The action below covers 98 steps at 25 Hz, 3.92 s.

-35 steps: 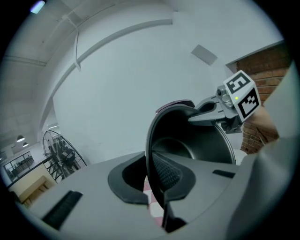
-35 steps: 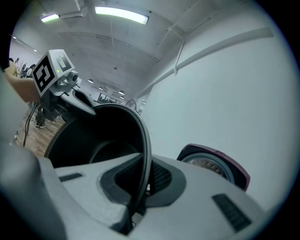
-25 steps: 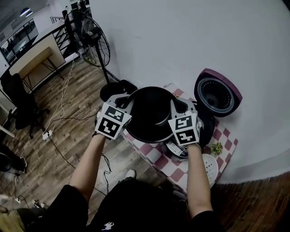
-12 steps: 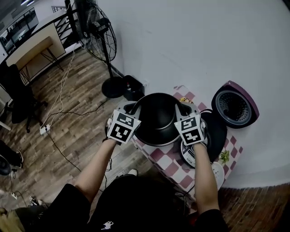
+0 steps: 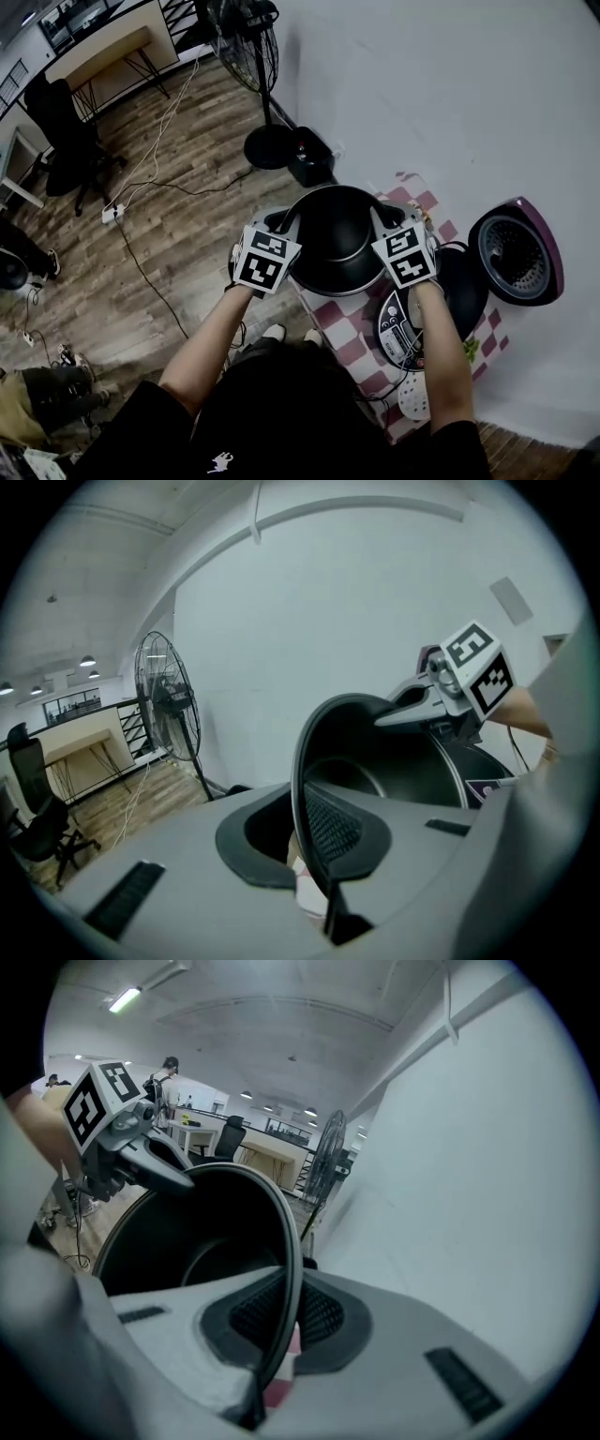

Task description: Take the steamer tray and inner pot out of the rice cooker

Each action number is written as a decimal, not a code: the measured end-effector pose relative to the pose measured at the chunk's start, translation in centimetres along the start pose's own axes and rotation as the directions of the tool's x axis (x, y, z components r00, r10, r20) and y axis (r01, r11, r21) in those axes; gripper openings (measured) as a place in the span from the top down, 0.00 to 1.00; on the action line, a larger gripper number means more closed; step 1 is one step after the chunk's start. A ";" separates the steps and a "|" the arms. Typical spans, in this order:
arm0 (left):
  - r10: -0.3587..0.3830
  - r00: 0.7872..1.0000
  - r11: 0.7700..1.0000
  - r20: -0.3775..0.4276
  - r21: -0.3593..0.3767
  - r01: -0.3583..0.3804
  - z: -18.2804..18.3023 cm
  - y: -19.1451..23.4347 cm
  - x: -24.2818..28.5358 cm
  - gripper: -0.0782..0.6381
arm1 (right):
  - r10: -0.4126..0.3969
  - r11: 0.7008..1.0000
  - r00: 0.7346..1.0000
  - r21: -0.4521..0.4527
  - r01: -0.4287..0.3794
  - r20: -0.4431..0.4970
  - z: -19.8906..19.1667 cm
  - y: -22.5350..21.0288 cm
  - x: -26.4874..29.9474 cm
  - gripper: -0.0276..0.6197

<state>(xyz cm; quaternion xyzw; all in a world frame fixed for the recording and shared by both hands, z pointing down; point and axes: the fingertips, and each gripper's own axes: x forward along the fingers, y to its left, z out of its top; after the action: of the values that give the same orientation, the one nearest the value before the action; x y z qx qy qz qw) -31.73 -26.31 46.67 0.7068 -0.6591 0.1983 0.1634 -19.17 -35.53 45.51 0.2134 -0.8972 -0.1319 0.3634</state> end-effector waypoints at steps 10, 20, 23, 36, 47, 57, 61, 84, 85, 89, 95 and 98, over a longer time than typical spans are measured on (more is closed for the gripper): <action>0.063 0.992 0.981 -0.112 -0.177 -0.083 -6.0 -1.4 3.5 0.86 | 0.211 0.975 0.976 -0.057 -0.214 -0.057 -4.8 1.4 5.8 0.95; 0.060 0.980 0.961 -0.188 -0.254 -0.107 -9.3 -2.3 5.2 0.86 | 0.324 0.941 0.937 -0.060 -0.334 -0.127 -7.6 2.3 8.6 0.95; 0.045 0.978 0.954 -0.206 -0.281 -0.103 -10.2 -2.6 6.0 0.86 | 0.354 0.931 0.923 -0.038 -0.363 -0.153 -8.7 2.5 9.5 0.95; -0.019 0.961 0.936 -0.276 -0.343 -0.079 -13.0 -3.1 8.1 0.85 | 0.416 0.901 0.870 -0.012 -0.435 -0.266 -11.6 3.4 12.1 0.95; -0.055 0.954 0.935 -0.294 -0.350 -0.054 -13.4 -2.1 9.8 0.84 | 0.415 0.898 0.851 -0.005 -0.440 -0.320 -12.3 3.4 14.3 0.95; -0.133 0.949 0.922 -0.285 -0.386 0.013 -13.4 -2.2 11.2 0.79 | 0.348 0.918 0.872 -0.062 -0.391 -0.344 -13.4 2.7 15.5 0.87; -0.157 0.954 0.925 -0.254 -0.376 0.053 -12.4 -1.8 10.6 0.62 | 0.299 0.945 0.892 -0.024 -0.326 -0.338 -13.2 1.5 14.9 0.70; -0.344 0.934 0.933 0.094 0.148 0.328 0.7 -5.5 2.6 0.89 | -0.244 0.843 0.969 0.502 0.195 0.034 -4.2 -2.4 -10.6 0.95; -0.369 0.924 0.922 0.100 0.166 0.350 0.9 -6.4 2.4 0.89 | -0.286 0.819 0.958 0.528 0.224 0.038 -4.5 -2.0 -12.2 0.95; -0.457 0.881 0.881 0.123 0.202 0.429 1.3 -9.6 1.0 0.89 | -0.427 0.735 0.903 0.601 0.315 0.049 -5.8 0.7 -17.8 0.95; -0.574 0.809 0.807 0.124 0.249 0.535 1.5 -15.6 -1.6 0.89 | -0.537 0.643 0.844 0.647 0.410 -0.002 -9.1 4.6 -23.7 0.95; -0.596 0.791 0.790 0.137 0.277 0.547 1.5 -18.5 -3.5 0.89 | -0.573 0.589 0.820 0.694 0.414 -0.002 -10.7 6.3 -26.5 0.95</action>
<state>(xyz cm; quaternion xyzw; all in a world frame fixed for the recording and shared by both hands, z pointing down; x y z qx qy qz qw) -13.42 -22.62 44.19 0.9047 -0.4000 0.1331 0.0625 3.75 -18.22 39.69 0.5541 -0.8215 0.0786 0.1087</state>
